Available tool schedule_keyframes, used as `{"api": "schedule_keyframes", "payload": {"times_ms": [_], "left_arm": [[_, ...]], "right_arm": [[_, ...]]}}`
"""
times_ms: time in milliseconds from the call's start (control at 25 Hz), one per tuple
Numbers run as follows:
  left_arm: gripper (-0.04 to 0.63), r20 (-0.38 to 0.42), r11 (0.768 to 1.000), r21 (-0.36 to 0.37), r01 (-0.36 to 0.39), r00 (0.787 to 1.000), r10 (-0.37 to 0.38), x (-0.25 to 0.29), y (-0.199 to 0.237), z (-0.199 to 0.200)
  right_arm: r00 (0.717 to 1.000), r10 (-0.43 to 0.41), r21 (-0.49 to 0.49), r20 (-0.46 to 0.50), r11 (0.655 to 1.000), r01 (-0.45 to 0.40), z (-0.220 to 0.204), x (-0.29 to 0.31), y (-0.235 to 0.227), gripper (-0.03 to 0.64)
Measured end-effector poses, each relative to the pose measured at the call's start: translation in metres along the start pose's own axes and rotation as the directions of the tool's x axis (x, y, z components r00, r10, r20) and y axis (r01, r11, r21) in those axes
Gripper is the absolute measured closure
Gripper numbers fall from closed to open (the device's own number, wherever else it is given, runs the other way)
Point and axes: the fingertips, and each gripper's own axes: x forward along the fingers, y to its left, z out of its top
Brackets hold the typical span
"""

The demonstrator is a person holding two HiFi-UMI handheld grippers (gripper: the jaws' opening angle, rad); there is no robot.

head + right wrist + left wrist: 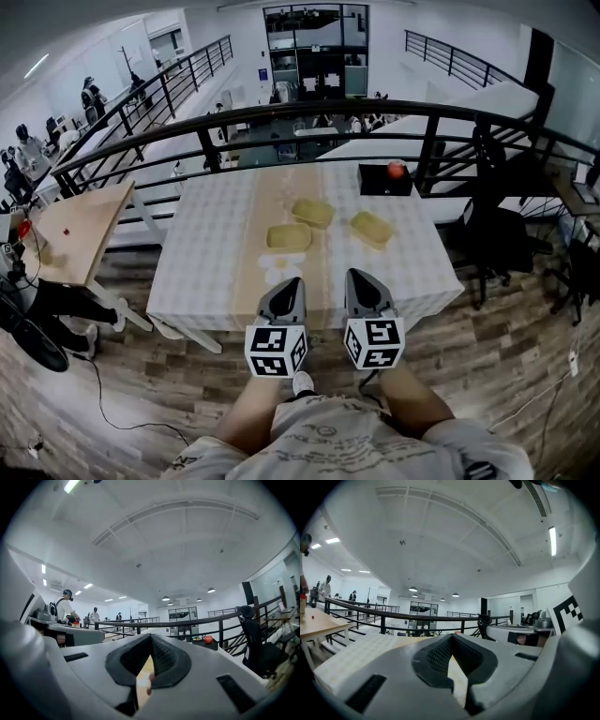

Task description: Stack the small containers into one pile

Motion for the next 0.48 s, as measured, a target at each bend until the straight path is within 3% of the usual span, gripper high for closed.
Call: {"api": "schedule_keyframes", "payload": {"times_ms": [480], "left_arm": [[0.597,-0.051,0.999,-0.018,0.040,0.998,-0.040,0.090,0.094,-0.001]], "right_arm": [[0.998,-0.040,0.027,-0.039,0.999,0.041,-0.005,0.123,0.000,0.624]]}}
